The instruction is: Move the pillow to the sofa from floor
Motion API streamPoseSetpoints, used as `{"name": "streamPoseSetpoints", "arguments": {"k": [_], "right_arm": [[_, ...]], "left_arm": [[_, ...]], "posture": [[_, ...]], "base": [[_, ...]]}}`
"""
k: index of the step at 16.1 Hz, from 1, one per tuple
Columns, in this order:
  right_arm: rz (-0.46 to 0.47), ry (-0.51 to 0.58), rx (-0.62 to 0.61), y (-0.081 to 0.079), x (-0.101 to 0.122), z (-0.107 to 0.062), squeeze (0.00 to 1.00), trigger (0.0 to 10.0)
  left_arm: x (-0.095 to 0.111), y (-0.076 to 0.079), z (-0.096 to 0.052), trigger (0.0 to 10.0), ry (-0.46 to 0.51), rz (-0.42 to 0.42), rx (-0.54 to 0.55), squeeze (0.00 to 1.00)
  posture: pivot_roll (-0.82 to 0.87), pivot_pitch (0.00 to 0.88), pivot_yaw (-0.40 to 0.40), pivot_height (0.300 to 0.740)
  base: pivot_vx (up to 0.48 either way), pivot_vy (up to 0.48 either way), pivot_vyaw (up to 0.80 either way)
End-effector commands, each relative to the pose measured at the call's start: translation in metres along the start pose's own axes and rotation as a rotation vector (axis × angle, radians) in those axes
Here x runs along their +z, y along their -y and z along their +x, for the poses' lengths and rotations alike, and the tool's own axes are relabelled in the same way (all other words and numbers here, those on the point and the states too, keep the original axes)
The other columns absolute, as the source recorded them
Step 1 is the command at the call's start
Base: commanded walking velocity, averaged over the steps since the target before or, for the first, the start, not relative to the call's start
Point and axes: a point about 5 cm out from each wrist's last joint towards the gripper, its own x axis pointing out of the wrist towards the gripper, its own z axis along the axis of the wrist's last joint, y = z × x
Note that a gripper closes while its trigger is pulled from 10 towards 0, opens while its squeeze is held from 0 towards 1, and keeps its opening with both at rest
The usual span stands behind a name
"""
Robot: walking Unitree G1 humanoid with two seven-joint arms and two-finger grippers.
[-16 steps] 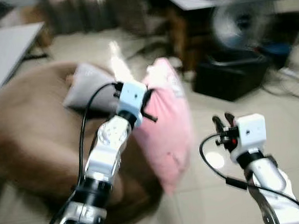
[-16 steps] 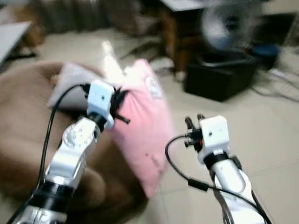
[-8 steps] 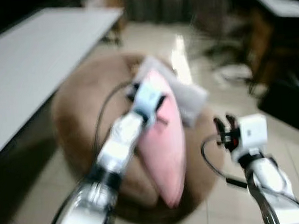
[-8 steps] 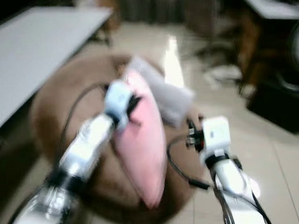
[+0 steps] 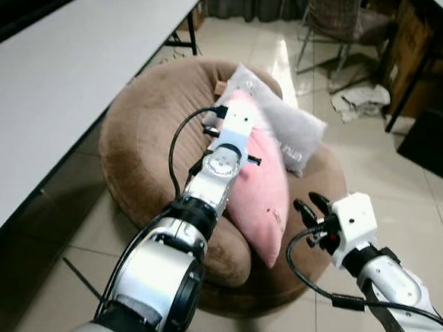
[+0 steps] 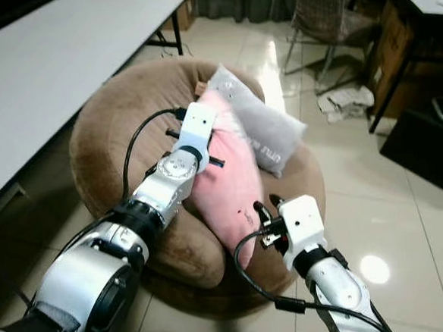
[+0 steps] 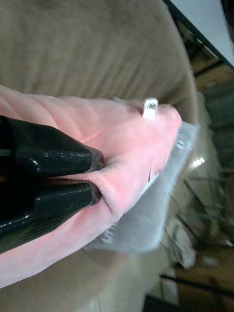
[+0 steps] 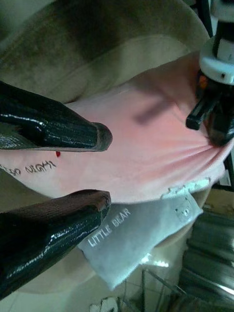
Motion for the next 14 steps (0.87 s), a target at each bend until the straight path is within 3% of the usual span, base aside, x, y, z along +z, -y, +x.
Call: {"name": "streamPoseSetpoints", "arguments": {"k": [1,3,4,5,14], "right_arm": [[0.0,0.007,0.014,-0.001,0.001,-0.003,0.0,10.0],[0.0,0.001,-0.021,0.004,0.001,-0.011,0.0,10.0],[0.0,0.0,-0.021,0.004,0.001,-0.013,0.0,10.0],[0.001,-0.001,-0.021,0.004,0.001,-0.014,0.0,10.0],[-0.003,0.008,0.001,0.005,0.002,-0.006,0.0,10.0]], "left_arm": [[0.014,0.0,0.002,10.0,0.044,0.006,0.047,0.0],[-0.002,-0.011,0.002,10.0,-0.034,0.024,0.114,0.0],[-0.008,-0.018,0.001,10.0,-0.061,0.05,0.154,0.85],[-0.013,-0.026,0.001,10.0,-0.073,0.06,0.198,1.0],[-0.01,-0.051,0.001,10.0,-0.036,-0.06,0.216,1.0]], "posture": [[-0.02,0.135,0.08,0.74],[-0.04,0.152,0.092,0.74],[-0.04,0.155,0.094,0.74],[-0.03,0.154,0.093,0.74],[-0.02,0.13,0.073,0.74]], "base": [[0.0,0.0,0.0],[0.0,0.0,0.0],[0.0,0.0,0.0],[0.0,0.0,0.0],[0.0,0.0,0.0]]}}
